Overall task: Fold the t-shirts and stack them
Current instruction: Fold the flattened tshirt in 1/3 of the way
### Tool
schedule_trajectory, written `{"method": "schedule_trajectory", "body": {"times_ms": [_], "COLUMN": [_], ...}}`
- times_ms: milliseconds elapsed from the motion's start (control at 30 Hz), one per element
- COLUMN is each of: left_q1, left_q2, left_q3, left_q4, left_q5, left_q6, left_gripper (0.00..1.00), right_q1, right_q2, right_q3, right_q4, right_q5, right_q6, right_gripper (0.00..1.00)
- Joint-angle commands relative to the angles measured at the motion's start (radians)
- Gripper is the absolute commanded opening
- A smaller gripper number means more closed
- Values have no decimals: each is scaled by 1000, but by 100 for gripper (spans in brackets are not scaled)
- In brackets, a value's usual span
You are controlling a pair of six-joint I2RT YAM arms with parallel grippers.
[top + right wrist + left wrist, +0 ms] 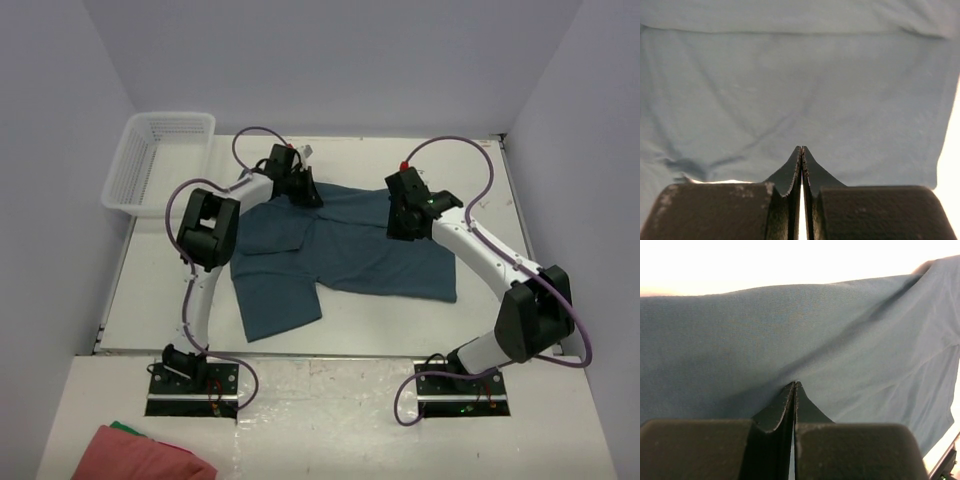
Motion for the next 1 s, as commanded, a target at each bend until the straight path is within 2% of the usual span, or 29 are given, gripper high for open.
{"method": "schedule_trajectory", "body": {"times_ms": [0,233,400,500,567,600,633,667,700,767,800,867,967], "left_q1": [75,147,149,144,132,128,117,112,101,92,88,68,31], "left_q2": [46,52,78,43,-9,-28,-45,-80,-100,-157,-178,-244,-342], "left_q3": [23,46,101,98,85,85,86,88,89,95,97,95,68], "left_q4": [-40,-40,-55,-38,-31,-28,-28,-31,-37,-52,-58,-87,-132], "left_q5": [-42,-25,18,74,78,78,81,84,87,79,76,53,-39], "left_q6": [13,22,34,50,65,70,77,82,88,93,96,106,116], "left_gripper": [0,0,0,2,10,19,23,31,34,47,49,54,54], "right_q1": [-22,-57,-73,-102,-159,-180,-224,-248,-287,-321,-334,-370,-416], "right_q2": [10,44,63,61,58,56,50,47,43,26,23,30,72], "right_q3": [9,19,19,4,-10,-17,-39,-51,-80,-114,-128,-159,-185], "right_q4": [2,5,12,29,46,55,67,87,100,147,153,166,163], "right_q5": [11,5,-7,-1,-42,-61,-81,-139,-171,-236,-266,-303,-308], "right_q6": [-16,-25,-27,-25,-16,-10,-2,13,22,47,60,82,128], "right_gripper": [0,0,0,0,6,14,18,23,33,44,50,52,52]}}
